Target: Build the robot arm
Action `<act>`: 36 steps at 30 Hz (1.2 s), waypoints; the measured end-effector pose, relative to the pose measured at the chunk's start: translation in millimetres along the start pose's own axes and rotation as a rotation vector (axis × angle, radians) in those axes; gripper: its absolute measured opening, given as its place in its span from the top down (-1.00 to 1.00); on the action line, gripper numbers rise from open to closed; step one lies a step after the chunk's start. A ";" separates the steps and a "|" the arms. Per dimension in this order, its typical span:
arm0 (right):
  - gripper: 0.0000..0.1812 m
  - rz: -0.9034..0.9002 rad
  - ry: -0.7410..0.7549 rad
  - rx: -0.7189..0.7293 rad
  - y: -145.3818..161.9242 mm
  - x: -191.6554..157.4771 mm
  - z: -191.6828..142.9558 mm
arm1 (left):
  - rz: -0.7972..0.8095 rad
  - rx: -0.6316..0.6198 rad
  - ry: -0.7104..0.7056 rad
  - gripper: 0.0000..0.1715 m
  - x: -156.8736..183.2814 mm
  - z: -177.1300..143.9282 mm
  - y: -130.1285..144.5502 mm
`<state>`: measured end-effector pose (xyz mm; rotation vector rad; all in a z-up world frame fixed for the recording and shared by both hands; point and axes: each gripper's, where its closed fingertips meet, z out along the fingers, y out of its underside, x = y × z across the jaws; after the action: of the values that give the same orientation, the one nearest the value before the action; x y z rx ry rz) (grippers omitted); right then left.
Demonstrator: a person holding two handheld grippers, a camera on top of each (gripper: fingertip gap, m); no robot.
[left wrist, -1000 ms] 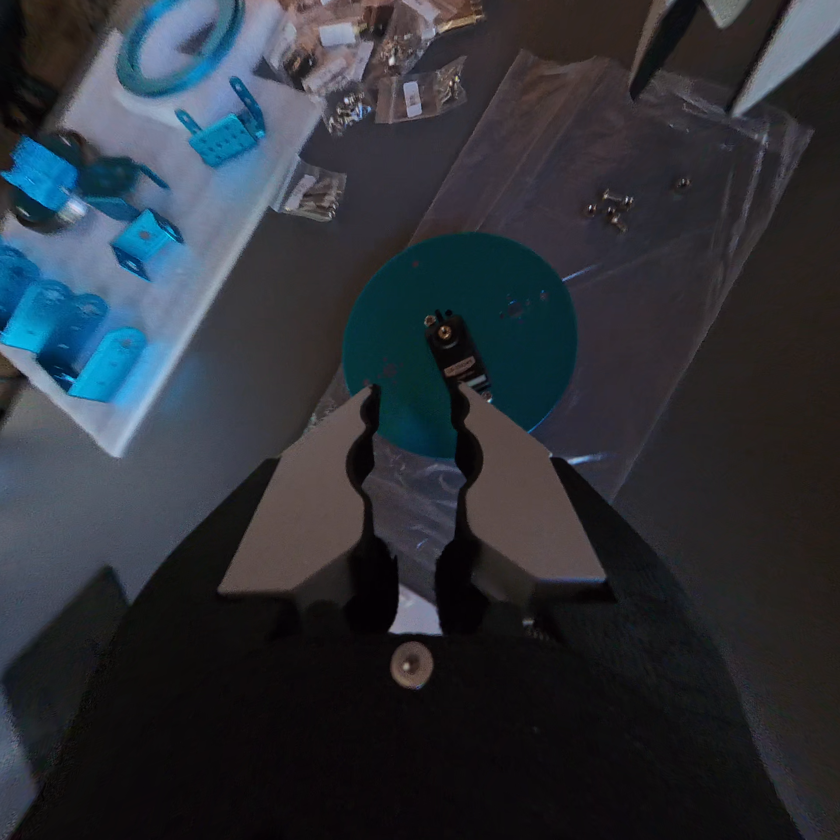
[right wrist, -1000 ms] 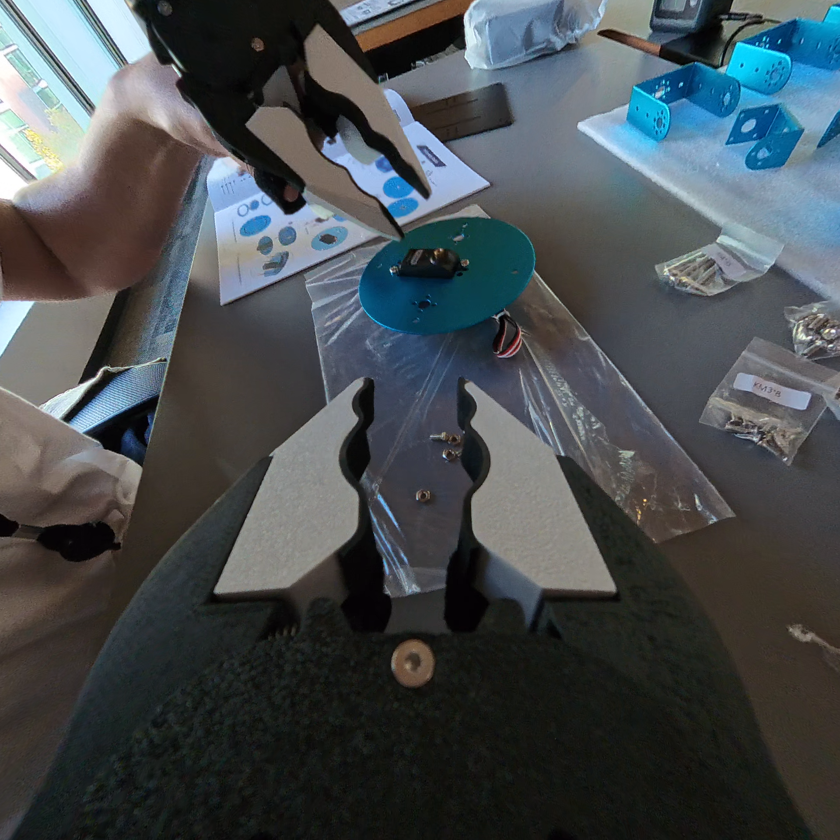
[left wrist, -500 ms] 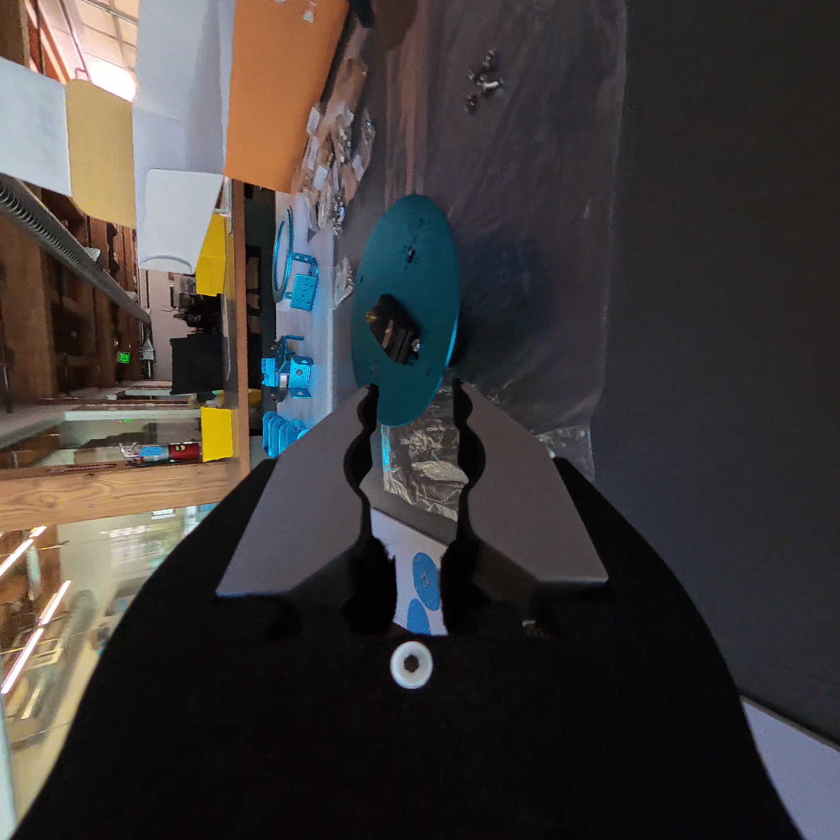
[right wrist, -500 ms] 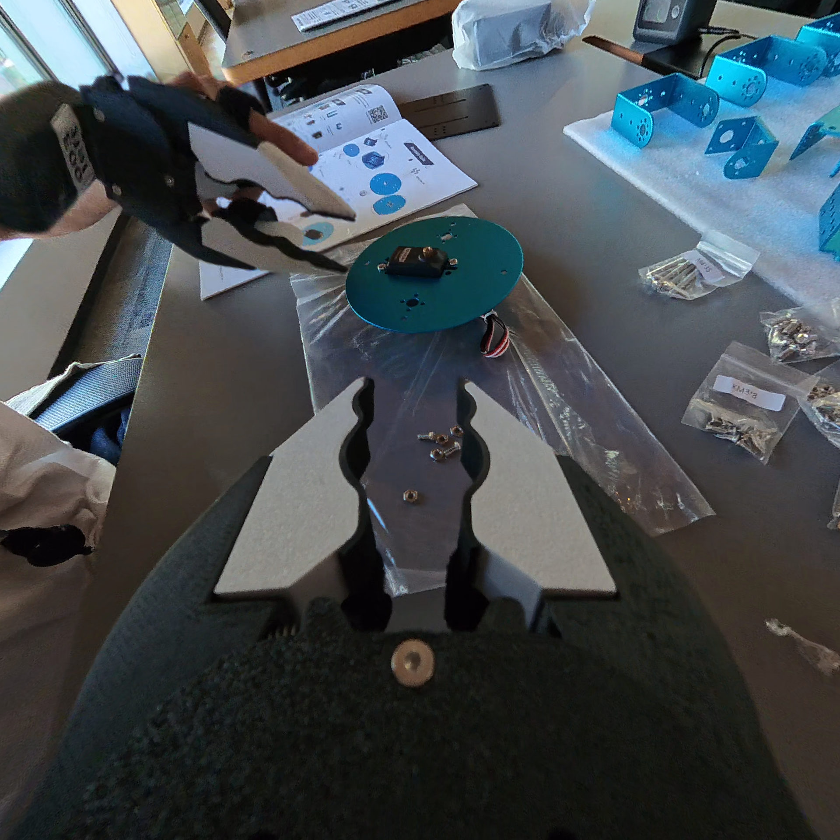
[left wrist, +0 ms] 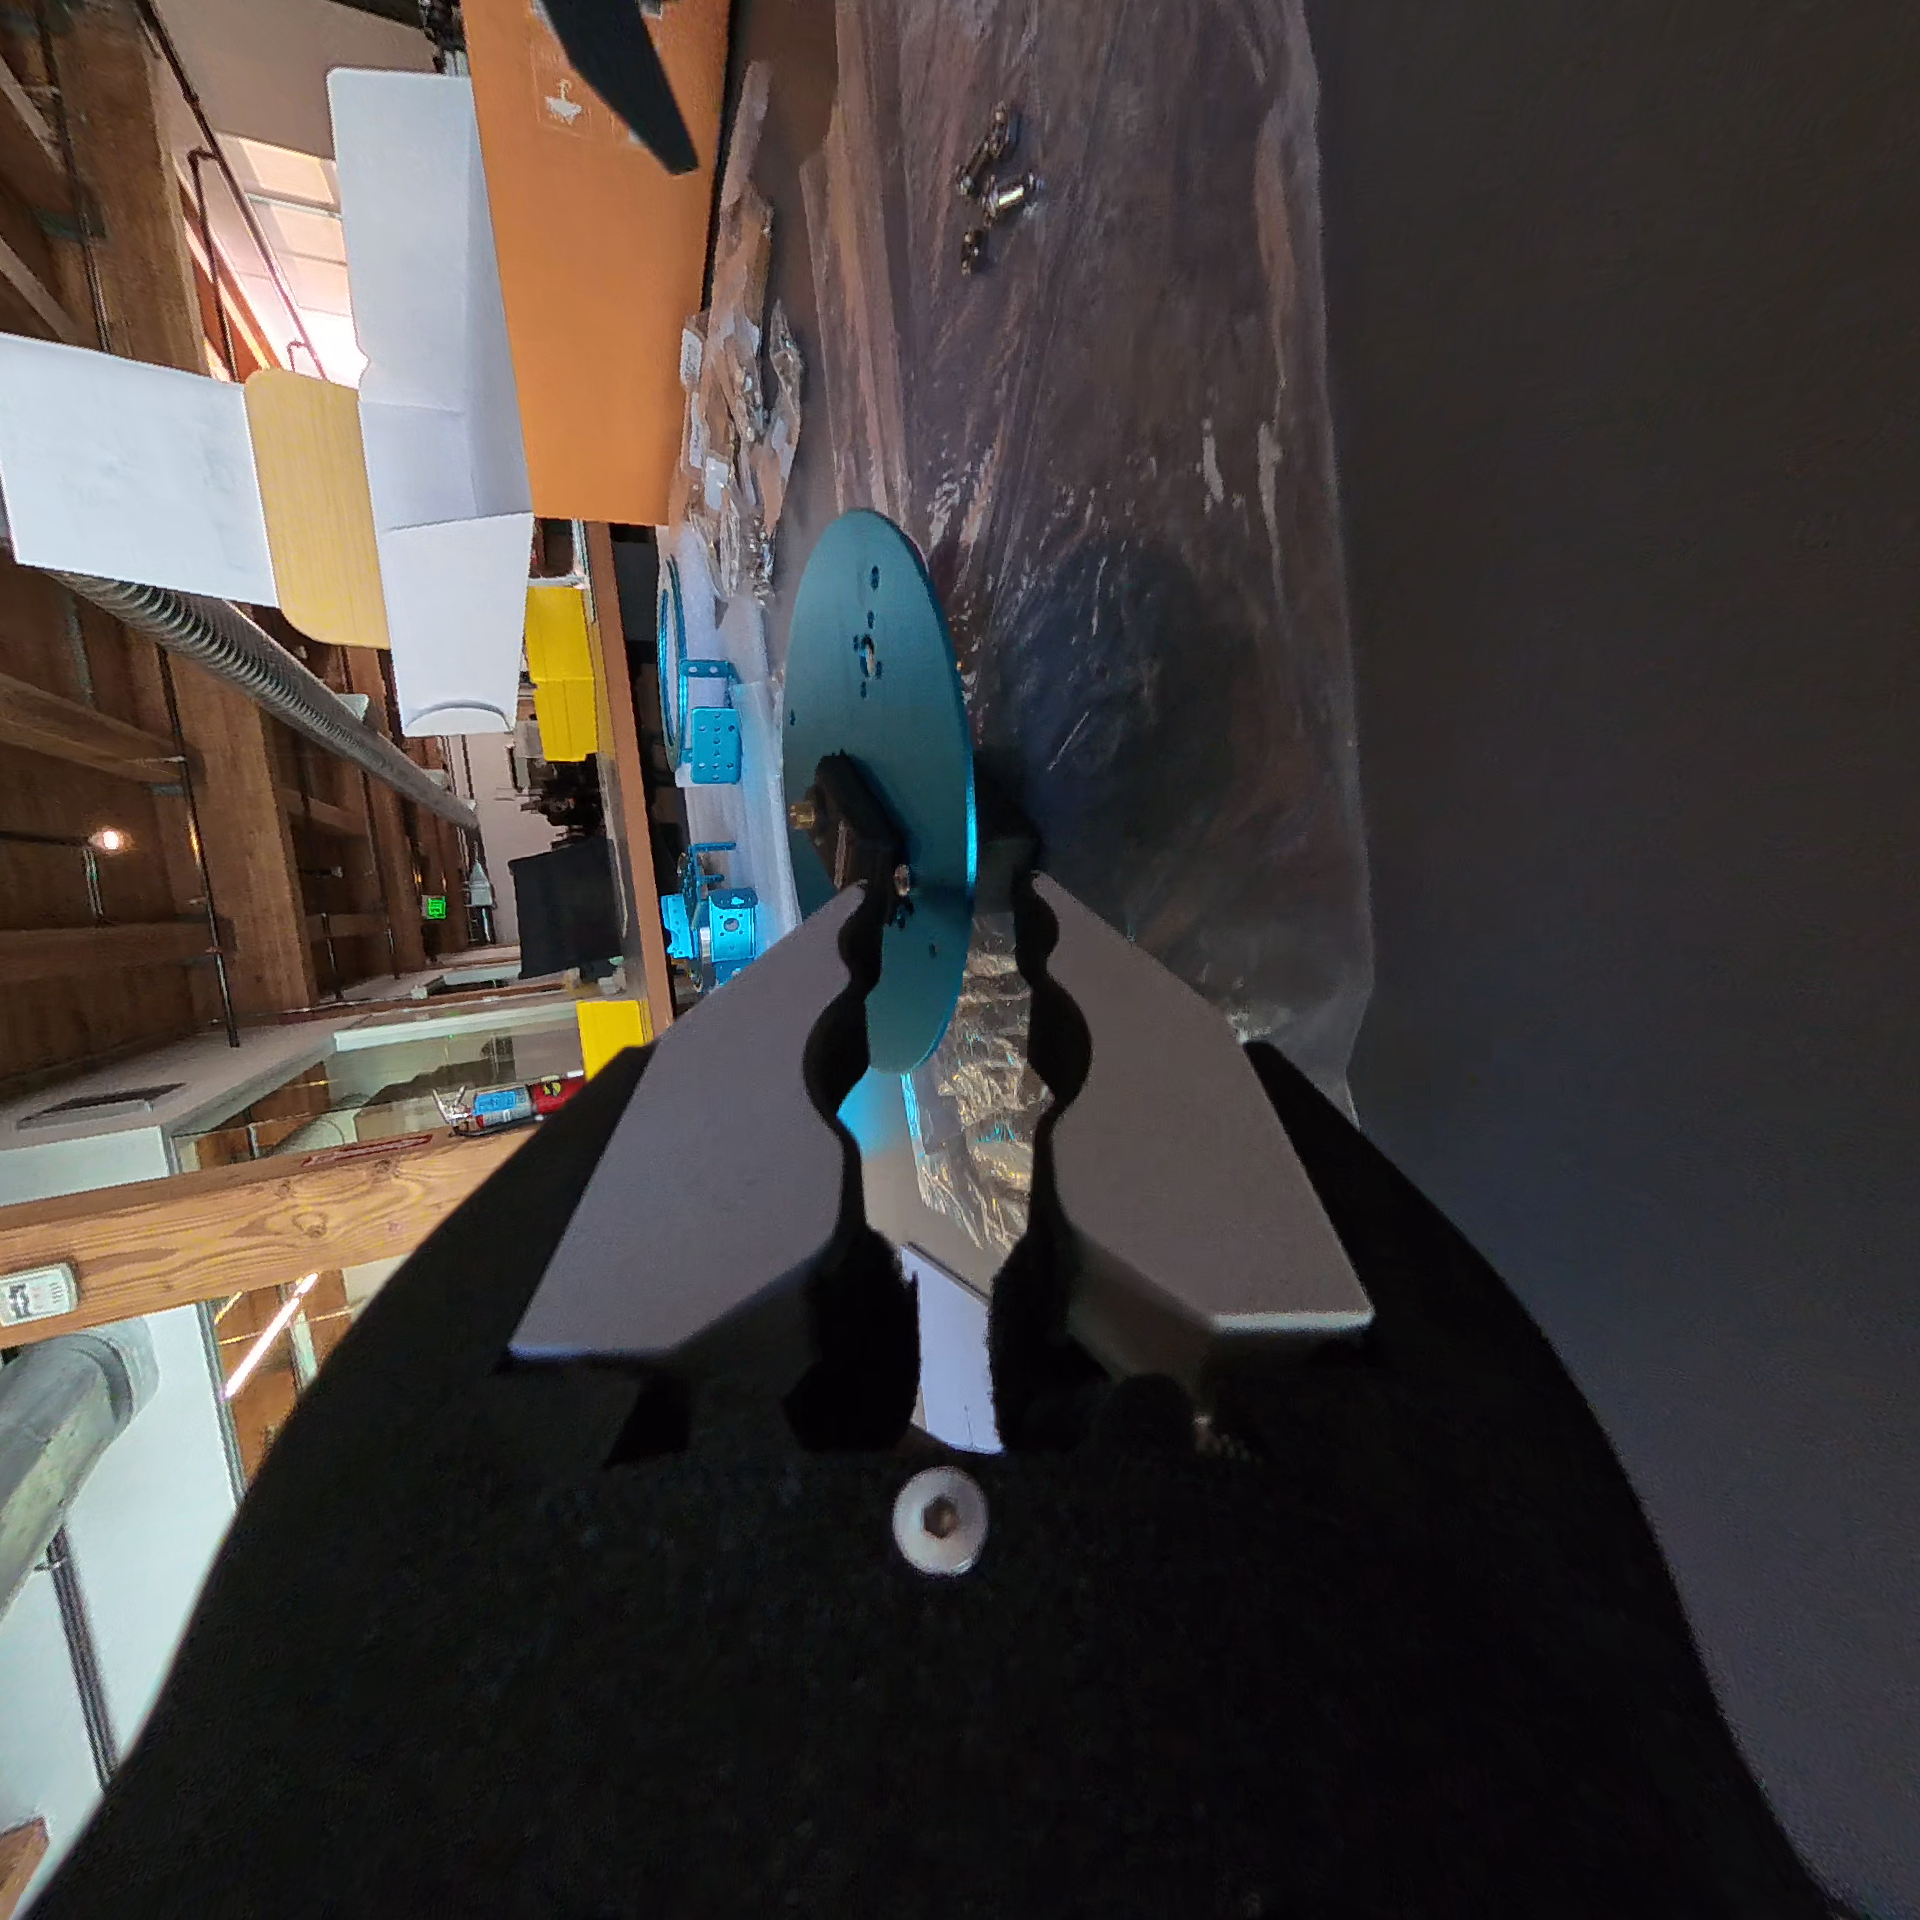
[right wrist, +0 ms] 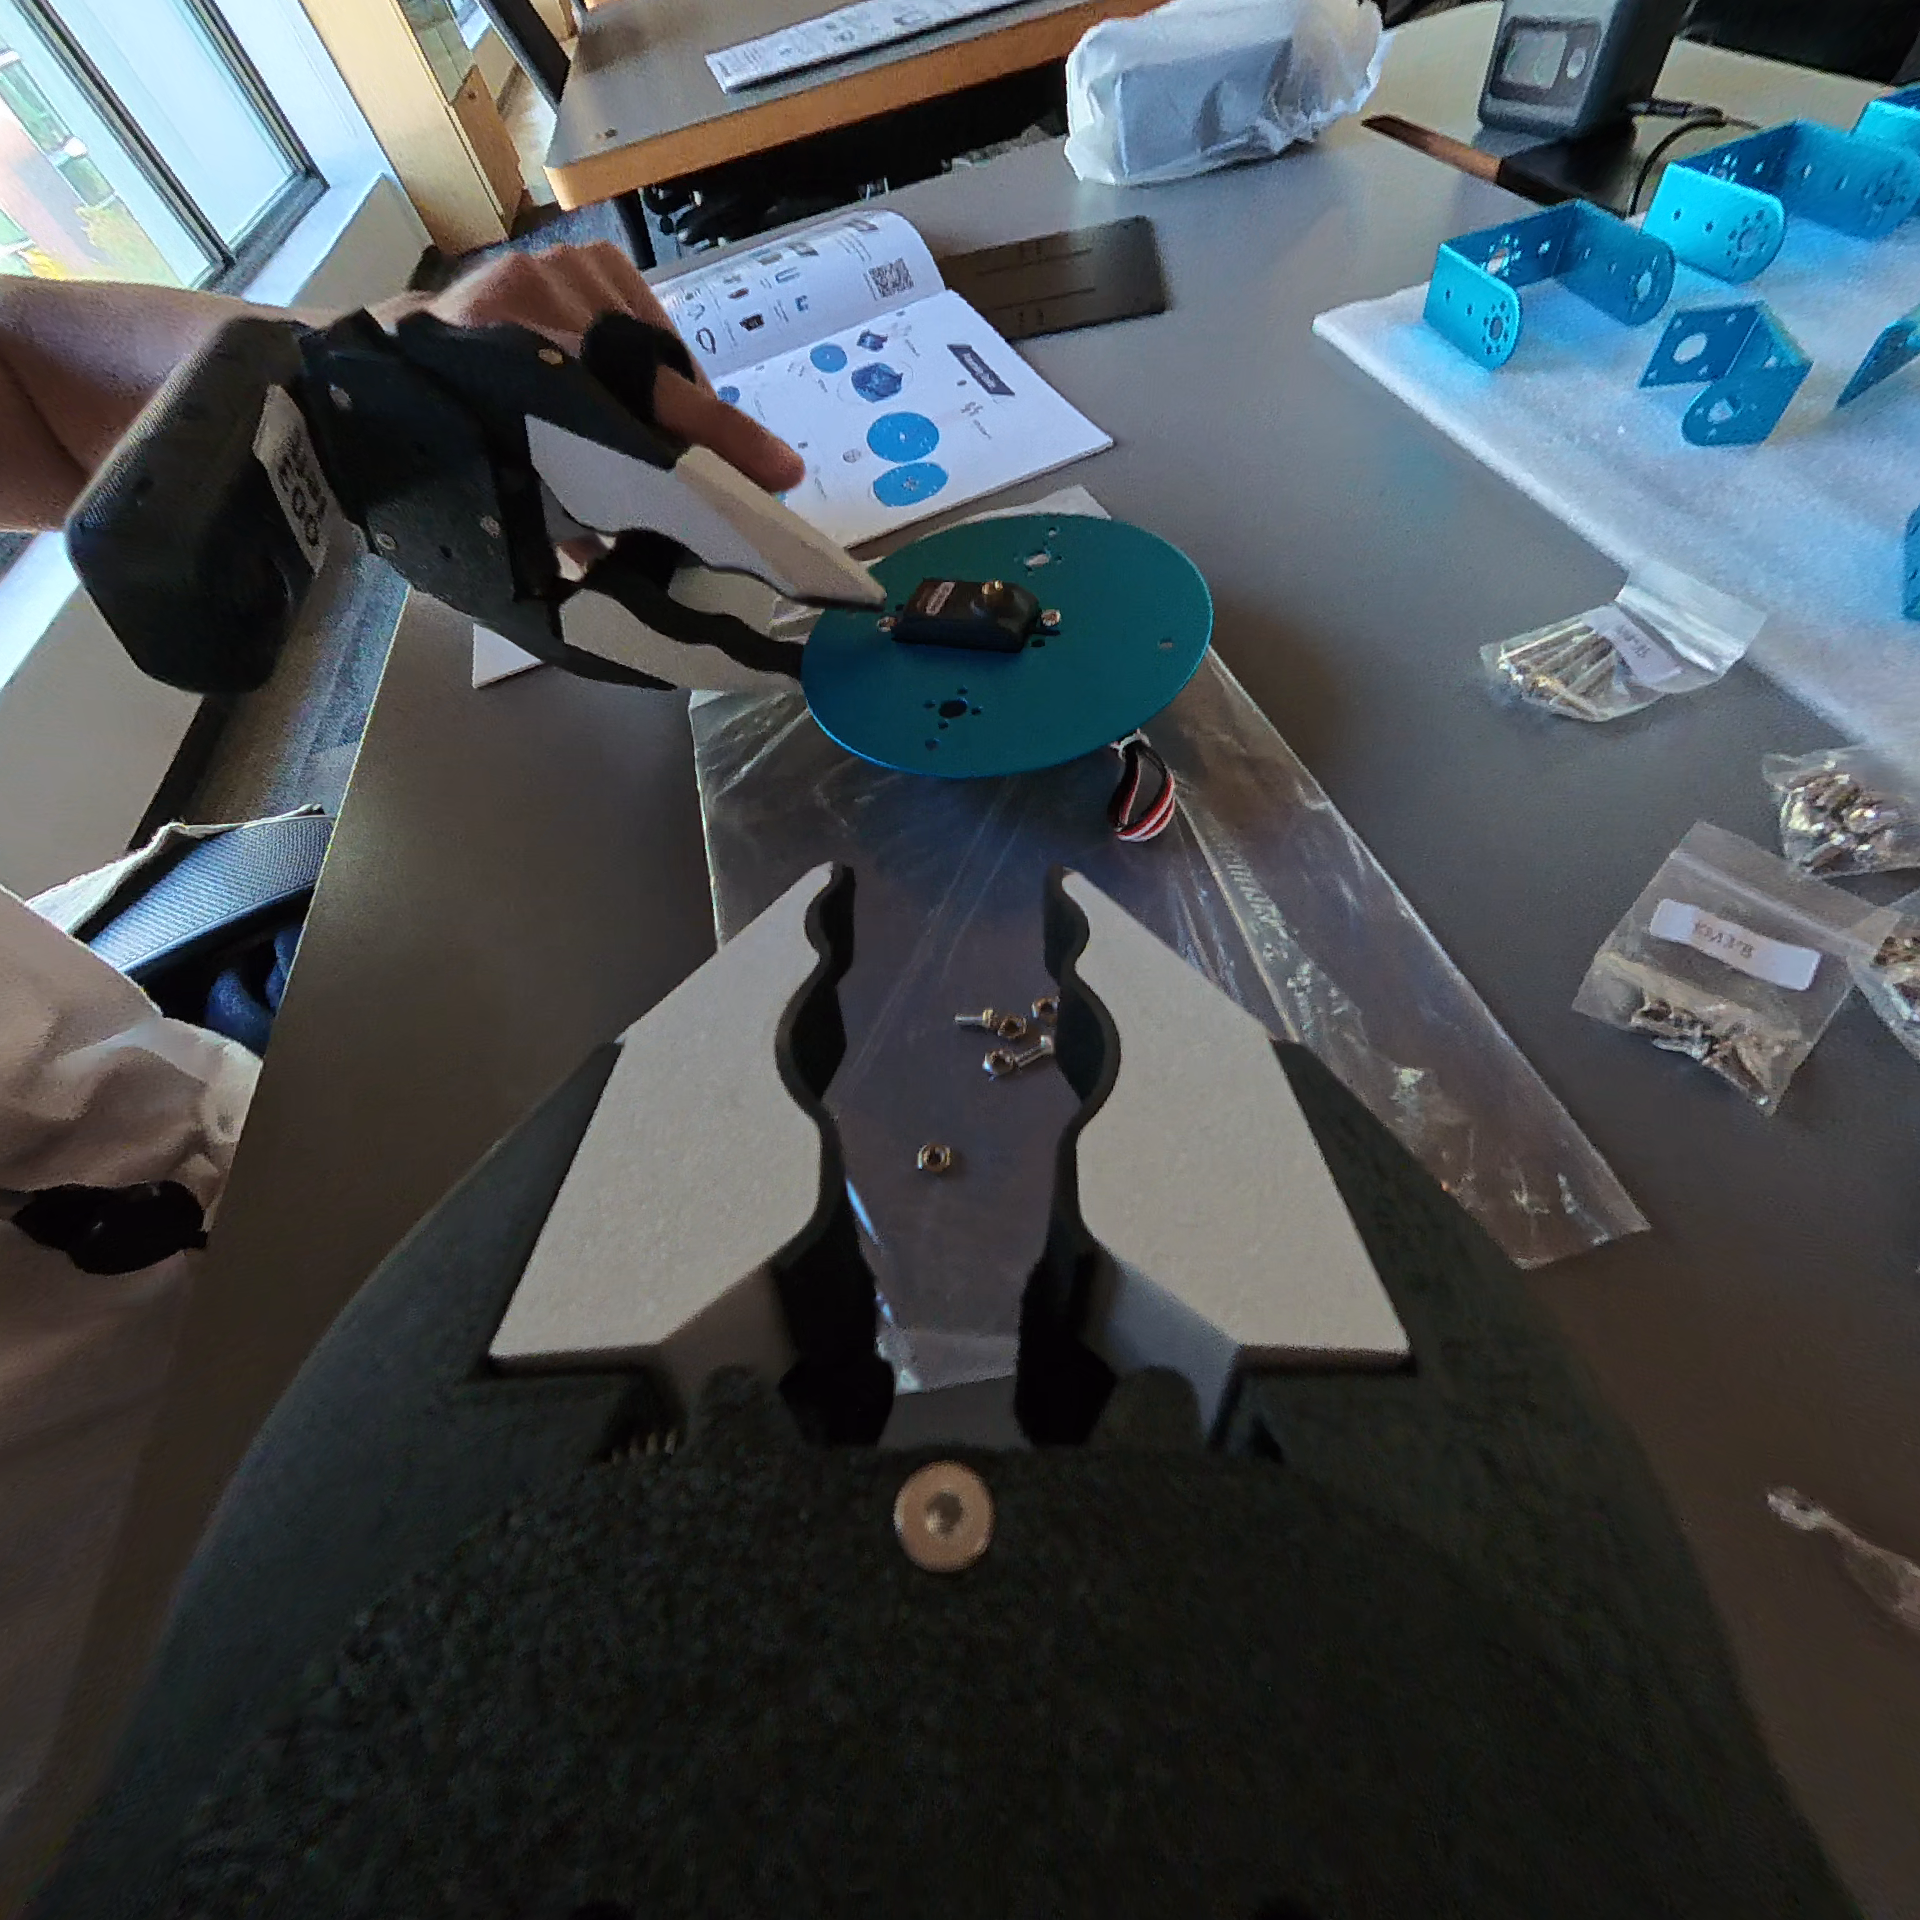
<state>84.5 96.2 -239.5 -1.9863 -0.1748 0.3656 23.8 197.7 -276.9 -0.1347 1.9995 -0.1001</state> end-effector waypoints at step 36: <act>0.33 -0.676 0.026 -0.156 -22.9 25.7 36.9 | 0.096 0.031 -0.047 0.87 -4.1 3.3 2.1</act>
<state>97.3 144.9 -237.9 -1.9473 -0.8507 -0.1152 28.4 200.4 -274.8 -0.0213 1.9536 -0.0663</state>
